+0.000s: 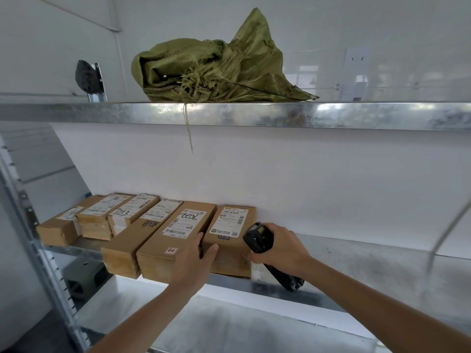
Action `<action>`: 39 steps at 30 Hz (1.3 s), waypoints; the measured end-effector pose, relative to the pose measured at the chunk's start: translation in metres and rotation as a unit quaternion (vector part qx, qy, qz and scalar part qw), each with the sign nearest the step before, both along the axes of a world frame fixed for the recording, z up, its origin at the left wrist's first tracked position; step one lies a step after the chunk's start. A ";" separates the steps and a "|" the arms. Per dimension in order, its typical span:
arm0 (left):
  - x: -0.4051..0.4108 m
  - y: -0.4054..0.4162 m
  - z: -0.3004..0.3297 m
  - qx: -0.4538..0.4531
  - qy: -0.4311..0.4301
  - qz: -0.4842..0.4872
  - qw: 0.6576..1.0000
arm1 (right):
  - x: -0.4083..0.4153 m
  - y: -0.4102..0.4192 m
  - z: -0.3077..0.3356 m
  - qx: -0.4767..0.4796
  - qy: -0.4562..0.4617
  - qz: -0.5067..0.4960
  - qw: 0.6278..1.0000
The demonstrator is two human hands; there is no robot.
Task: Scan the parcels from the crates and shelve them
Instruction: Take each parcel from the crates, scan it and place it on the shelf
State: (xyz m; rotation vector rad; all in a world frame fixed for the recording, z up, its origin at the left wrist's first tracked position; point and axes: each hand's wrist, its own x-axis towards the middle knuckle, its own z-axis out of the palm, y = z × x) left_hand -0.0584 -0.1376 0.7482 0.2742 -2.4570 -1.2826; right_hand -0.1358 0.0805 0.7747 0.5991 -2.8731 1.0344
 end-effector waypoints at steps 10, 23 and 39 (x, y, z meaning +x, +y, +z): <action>0.058 -0.014 0.041 -0.054 -0.008 -0.031 0.998 | 0.064 0.005 0.043 -0.008 0.071 -0.012 0.997; 0.284 -0.189 0.054 -0.168 0.019 0.118 0.979 | 0.227 -0.188 0.079 0.009 0.085 0.217 0.972; 0.694 -0.420 -0.041 -0.133 -0.147 0.472 0.859 | 0.491 -0.543 -0.008 0.127 0.032 0.527 0.840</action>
